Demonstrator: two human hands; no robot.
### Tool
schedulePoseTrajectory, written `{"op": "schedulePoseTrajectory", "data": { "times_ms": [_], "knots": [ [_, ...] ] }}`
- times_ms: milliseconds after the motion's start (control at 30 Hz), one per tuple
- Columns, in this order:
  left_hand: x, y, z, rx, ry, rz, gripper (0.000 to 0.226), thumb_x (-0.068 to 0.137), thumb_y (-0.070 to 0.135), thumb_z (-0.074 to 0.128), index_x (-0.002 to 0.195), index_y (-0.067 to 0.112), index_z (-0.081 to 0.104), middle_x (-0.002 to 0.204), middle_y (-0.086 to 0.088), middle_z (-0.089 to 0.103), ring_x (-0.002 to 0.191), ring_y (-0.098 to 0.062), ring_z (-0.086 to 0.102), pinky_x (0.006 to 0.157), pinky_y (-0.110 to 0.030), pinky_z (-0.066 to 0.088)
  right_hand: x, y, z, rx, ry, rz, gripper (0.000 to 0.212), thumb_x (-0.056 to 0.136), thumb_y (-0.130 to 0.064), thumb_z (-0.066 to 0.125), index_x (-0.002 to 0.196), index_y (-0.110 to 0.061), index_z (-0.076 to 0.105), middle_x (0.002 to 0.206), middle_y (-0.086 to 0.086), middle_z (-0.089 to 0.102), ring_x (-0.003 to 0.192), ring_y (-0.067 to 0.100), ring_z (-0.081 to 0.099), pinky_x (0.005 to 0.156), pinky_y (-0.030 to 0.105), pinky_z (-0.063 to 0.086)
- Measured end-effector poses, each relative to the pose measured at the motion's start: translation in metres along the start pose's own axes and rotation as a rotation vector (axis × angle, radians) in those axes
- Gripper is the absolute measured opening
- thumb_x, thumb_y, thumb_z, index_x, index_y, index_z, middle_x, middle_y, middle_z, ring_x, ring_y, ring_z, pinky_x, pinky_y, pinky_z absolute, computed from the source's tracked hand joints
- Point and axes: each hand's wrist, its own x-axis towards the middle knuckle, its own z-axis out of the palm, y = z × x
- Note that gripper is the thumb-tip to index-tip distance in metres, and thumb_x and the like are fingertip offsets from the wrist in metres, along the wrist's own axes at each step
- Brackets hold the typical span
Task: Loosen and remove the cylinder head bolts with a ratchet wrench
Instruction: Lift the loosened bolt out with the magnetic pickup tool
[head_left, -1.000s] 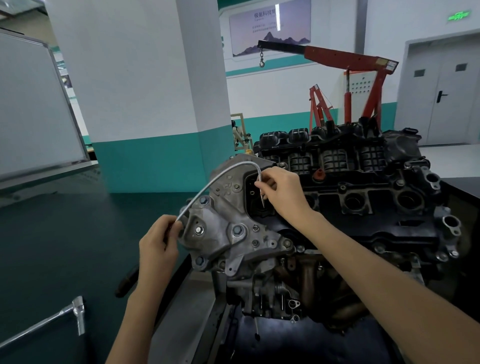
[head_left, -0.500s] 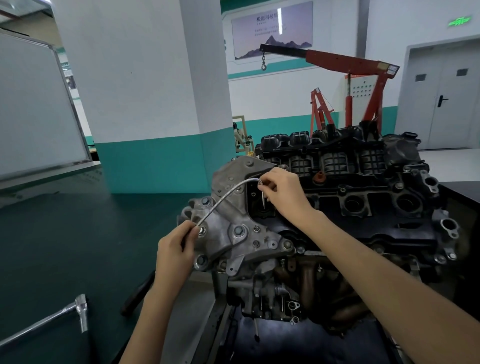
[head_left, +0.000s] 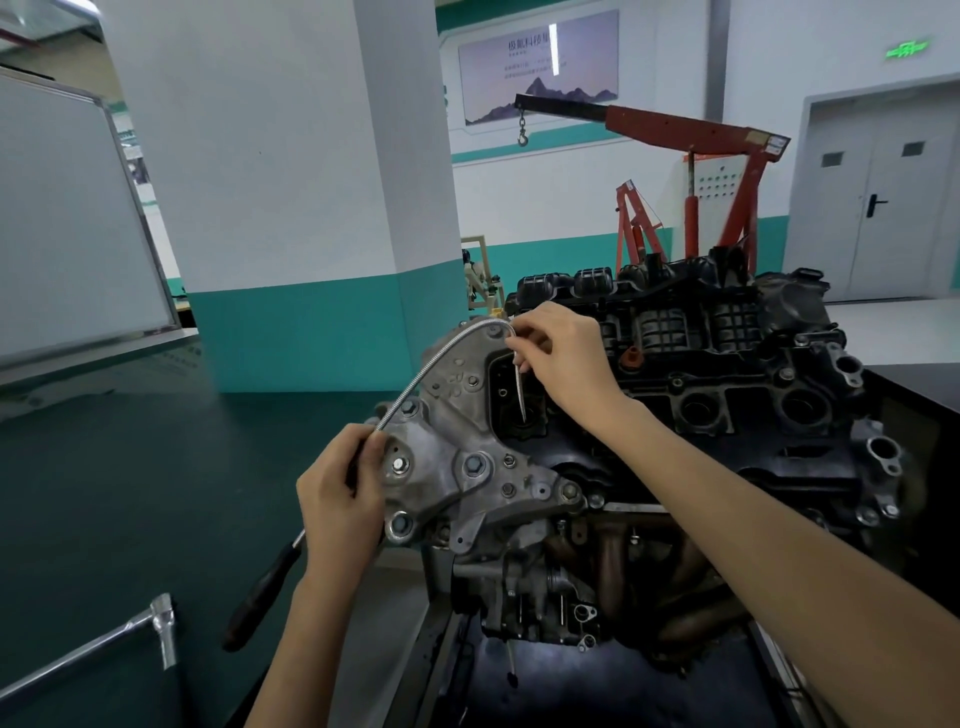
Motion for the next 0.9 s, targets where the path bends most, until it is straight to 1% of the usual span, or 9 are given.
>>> {"op": "schedulePoseTrajectory", "data": {
  "times_ms": [67, 167, 267, 400, 500, 600, 700, 800, 900],
  "knots": [
    [0.001, 0.002, -0.002, -0.002, 0.022, 0.018, 0.018, 0.095, 0.014, 0.050, 0.079, 0.019, 0.056, 0.066, 0.006, 0.057, 0.057, -0.009, 0.049, 0.053, -0.018, 0.037, 0.001, -0.004, -0.001, 0.019, 0.012, -0.020, 0.006, 0.084, 0.002, 0.066, 0.089, 0.001, 0.069, 0.084, 0.011, 0.060, 0.054, 0.017, 0.061, 0.057, 0.017, 0.053],
    [0.003, 0.006, -0.004, 0.010, 0.051, 0.038, 0.022, 0.096, 0.012, 0.051, 0.079, 0.025, 0.052, 0.066, 0.012, 0.051, 0.053, -0.002, 0.040, 0.051, -0.012, 0.028, 0.003, -0.010, -0.004, 0.038, 0.033, -0.043, 0.007, 0.083, 0.003, 0.065, 0.089, 0.001, 0.069, 0.084, 0.011, 0.060, 0.055, 0.016, 0.061, 0.058, 0.016, 0.052],
    [0.006, 0.013, -0.007, 0.002, 0.087, 0.046, 0.024, 0.096, 0.013, 0.050, 0.080, 0.030, 0.051, 0.066, 0.017, 0.050, 0.052, 0.000, 0.040, 0.051, -0.010, 0.027, 0.007, -0.015, -0.005, 0.039, 0.044, -0.069, 0.008, 0.083, 0.002, 0.066, 0.091, 0.002, 0.070, 0.084, 0.009, 0.059, 0.056, 0.016, 0.061, 0.060, 0.014, 0.051],
    [0.009, 0.018, -0.008, 0.001, 0.137, 0.060, 0.023, 0.096, 0.009, 0.051, 0.080, 0.025, 0.052, 0.067, 0.023, 0.052, 0.053, 0.003, 0.041, 0.051, -0.008, 0.028, 0.008, -0.015, -0.004, 0.076, 0.050, -0.059, 0.011, 0.084, -0.002, 0.066, 0.095, 0.001, 0.068, 0.085, 0.006, 0.060, 0.060, 0.017, 0.062, 0.064, 0.022, 0.054],
    [0.009, 0.019, -0.005, 0.005, 0.158, 0.044, 0.020, 0.096, 0.011, 0.051, 0.078, 0.020, 0.054, 0.065, 0.018, 0.051, 0.052, 0.001, 0.040, 0.051, -0.009, 0.028, 0.002, -0.004, -0.001, 0.033, -0.068, 0.044, 0.018, 0.088, -0.009, 0.064, 0.104, -0.003, 0.065, 0.084, 0.005, 0.064, 0.067, 0.015, 0.061, 0.069, 0.025, 0.053],
    [0.010, 0.020, -0.002, 0.016, 0.163, 0.041, 0.019, 0.095, 0.012, 0.052, 0.077, 0.014, 0.057, 0.058, 0.012, 0.046, 0.051, -0.001, 0.039, 0.050, -0.010, 0.027, -0.005, 0.005, 0.005, -0.002, -0.213, 0.160, 0.009, 0.090, -0.007, 0.060, 0.090, 0.001, 0.064, 0.071, 0.017, 0.065, 0.056, 0.019, 0.059, 0.066, 0.031, 0.052],
    [0.010, 0.021, 0.001, 0.007, 0.159, 0.040, 0.020, 0.095, 0.012, 0.052, 0.076, 0.016, 0.055, 0.058, 0.009, 0.045, 0.051, -0.002, 0.038, 0.050, -0.010, 0.027, -0.003, 0.008, 0.011, -0.007, -0.184, 0.182, 0.018, 0.091, -0.003, 0.057, 0.077, 0.007, 0.060, 0.064, 0.021, 0.062, 0.054, 0.028, 0.061, 0.066, 0.036, 0.054],
    [0.008, 0.019, 0.003, 0.004, 0.152, 0.020, 0.020, 0.095, 0.012, 0.051, 0.076, 0.019, 0.053, 0.058, 0.009, 0.047, 0.051, -0.002, 0.039, 0.050, -0.010, 0.028, -0.006, 0.010, 0.015, -0.034, -0.147, 0.142, 0.018, 0.091, -0.004, 0.057, 0.075, 0.004, 0.061, 0.060, 0.015, 0.060, 0.054, 0.026, 0.060, 0.067, 0.041, 0.052],
    [0.006, 0.015, 0.004, 0.004, 0.145, -0.002, 0.020, 0.095, 0.013, 0.050, 0.075, 0.015, 0.055, 0.059, 0.002, 0.052, 0.052, -0.008, 0.041, 0.049, -0.013, 0.029, -0.009, 0.011, 0.018, -0.061, -0.109, 0.111, 0.017, 0.091, -0.005, 0.057, 0.077, 0.004, 0.062, 0.061, 0.013, 0.060, 0.058, 0.027, 0.059, 0.067, 0.043, 0.050]
  ]
}}
